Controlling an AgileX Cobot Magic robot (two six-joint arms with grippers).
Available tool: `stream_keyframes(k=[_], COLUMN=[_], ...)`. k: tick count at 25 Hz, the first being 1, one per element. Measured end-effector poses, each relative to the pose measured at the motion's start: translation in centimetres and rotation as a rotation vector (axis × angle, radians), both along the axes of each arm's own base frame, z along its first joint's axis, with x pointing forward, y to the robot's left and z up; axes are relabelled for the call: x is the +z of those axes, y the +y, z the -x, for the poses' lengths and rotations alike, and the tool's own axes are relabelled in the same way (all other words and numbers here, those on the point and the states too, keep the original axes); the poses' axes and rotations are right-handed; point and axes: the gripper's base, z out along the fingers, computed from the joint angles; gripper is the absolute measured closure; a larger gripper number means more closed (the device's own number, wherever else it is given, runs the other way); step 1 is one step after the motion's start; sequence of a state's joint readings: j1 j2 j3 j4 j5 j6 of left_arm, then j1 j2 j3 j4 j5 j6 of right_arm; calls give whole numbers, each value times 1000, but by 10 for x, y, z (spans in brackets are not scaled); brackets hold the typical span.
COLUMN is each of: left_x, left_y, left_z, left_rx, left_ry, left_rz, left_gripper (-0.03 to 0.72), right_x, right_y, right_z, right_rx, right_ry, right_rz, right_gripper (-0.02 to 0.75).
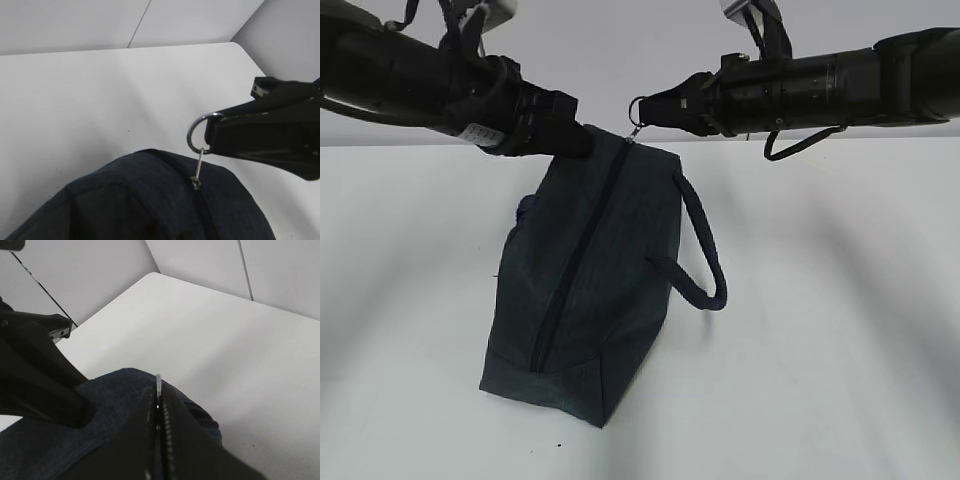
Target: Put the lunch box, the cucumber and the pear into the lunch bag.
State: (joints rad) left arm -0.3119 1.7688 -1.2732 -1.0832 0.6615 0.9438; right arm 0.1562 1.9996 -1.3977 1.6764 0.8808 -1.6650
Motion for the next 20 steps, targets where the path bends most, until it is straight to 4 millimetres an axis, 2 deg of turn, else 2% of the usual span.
stream_keyframes(k=[9, 15, 20], left_x=[0, 13, 27], left_y=[-3, -3, -1], left_z=[8, 18, 28], left_rx=[-80, -128, -168], left_ry=[50, 35, 13], left_rz=[17, 16, 14], left_gripper=[664, 665, 665], right_x=[-4, -6, -18], right_y=[-4, -5, -5], right_z=[-4, -6, -9], right_rx=[-55, -76, -75], right_ry=[-2, -3, 21], right_rz=[60, 81, 86], right_gripper=[732, 732, 732])
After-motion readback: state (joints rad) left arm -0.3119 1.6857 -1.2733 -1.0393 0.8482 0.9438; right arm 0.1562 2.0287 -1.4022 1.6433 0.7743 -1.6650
